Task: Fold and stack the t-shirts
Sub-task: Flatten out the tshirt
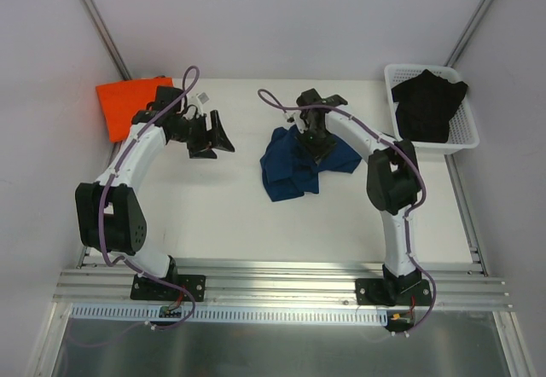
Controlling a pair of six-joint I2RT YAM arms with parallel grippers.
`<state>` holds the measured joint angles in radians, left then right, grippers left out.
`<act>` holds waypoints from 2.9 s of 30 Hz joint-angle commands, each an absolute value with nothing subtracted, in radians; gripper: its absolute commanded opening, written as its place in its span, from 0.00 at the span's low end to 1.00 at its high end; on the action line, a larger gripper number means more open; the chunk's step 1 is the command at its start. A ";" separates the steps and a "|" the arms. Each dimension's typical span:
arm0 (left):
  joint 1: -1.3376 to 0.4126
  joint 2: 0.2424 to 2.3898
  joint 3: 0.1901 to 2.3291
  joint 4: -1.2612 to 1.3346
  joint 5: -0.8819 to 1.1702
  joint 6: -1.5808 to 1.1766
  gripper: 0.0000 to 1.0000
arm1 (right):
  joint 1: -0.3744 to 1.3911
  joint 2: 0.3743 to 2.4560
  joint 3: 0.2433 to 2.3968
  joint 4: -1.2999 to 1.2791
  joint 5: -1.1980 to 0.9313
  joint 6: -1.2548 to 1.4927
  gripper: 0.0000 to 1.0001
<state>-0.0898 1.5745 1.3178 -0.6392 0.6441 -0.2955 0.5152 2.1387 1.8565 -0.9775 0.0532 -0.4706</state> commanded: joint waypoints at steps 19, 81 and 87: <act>-0.035 1.543 1.365 -0.644 0.658 -0.318 0.73 | 0.568 2.223 1.878 -1.008 0.044 -0.468 0.34; -0.014 1.497 1.327 -0.635 0.681 -0.365 0.74 | 0.569 2.284 1.950 -0.991 0.135 -0.492 0.33; -0.008 1.496 1.333 -0.635 0.680 -0.368 0.74 | 0.568 2.302 1.968 -0.983 0.161 -0.508 0.17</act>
